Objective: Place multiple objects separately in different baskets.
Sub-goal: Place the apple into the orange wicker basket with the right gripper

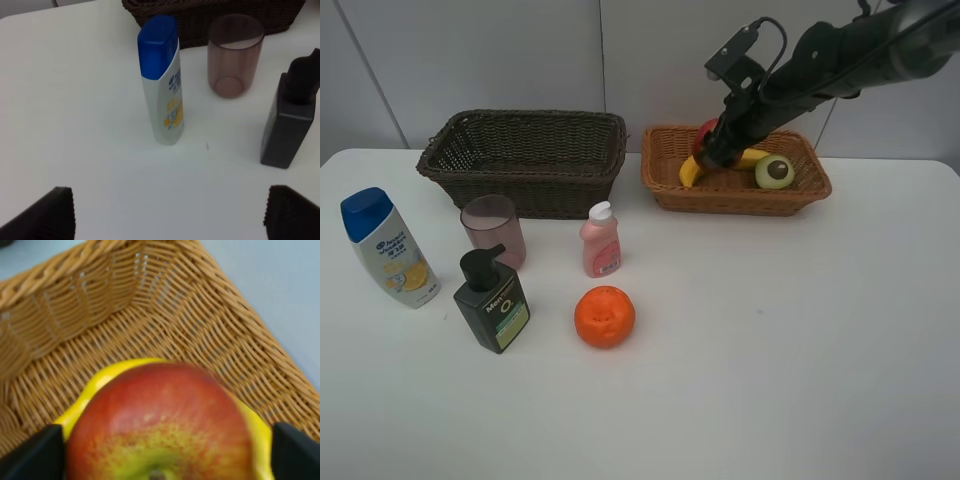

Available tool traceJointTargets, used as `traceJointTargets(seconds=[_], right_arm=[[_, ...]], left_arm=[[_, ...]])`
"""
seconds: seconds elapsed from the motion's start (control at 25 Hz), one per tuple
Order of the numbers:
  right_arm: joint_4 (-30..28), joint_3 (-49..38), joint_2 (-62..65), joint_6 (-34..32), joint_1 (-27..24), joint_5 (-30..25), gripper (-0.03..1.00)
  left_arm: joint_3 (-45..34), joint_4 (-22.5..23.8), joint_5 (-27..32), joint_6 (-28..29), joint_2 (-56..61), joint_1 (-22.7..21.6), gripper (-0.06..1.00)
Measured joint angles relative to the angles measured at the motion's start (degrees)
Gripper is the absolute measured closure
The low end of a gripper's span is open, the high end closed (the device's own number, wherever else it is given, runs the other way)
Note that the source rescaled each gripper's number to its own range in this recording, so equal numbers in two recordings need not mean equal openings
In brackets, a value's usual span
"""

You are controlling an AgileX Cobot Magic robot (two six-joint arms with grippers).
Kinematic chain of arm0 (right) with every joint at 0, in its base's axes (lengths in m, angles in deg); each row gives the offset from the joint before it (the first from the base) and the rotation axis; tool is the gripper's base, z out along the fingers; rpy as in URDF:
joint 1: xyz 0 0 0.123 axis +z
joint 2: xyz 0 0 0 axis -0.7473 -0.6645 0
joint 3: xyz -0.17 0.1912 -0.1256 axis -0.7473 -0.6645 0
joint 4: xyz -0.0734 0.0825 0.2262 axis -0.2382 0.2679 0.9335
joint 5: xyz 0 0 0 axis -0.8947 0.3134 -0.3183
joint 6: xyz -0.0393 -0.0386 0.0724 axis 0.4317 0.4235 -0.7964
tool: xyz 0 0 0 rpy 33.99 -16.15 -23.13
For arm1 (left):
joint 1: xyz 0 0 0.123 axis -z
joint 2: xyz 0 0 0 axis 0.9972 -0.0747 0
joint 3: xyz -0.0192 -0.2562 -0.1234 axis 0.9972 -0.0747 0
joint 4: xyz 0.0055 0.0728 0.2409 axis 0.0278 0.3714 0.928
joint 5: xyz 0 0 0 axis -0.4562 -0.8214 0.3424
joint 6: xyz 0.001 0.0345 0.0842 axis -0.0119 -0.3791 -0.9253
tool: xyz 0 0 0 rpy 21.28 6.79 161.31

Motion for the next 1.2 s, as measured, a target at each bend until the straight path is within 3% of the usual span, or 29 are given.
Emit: traceJointTargets(seconds=[0.08, 0.2, 1.2], right_arm=[[0.5, 0.1, 0.0, 0.0, 0.0, 0.0, 0.02], [0.5, 0.2, 0.0, 0.0, 0.0, 0.1, -0.03], [0.4, 0.2, 0.0, 0.0, 0.0, 0.0, -0.03]], left_arm=[[0.0, 0.0, 0.0, 0.0, 0.0, 0.0, -0.06], [0.0, 0.0, 0.0, 0.0, 0.0, 0.0, -0.06], [0.0, 0.0, 0.0, 0.0, 0.0, 0.0, -0.06]])
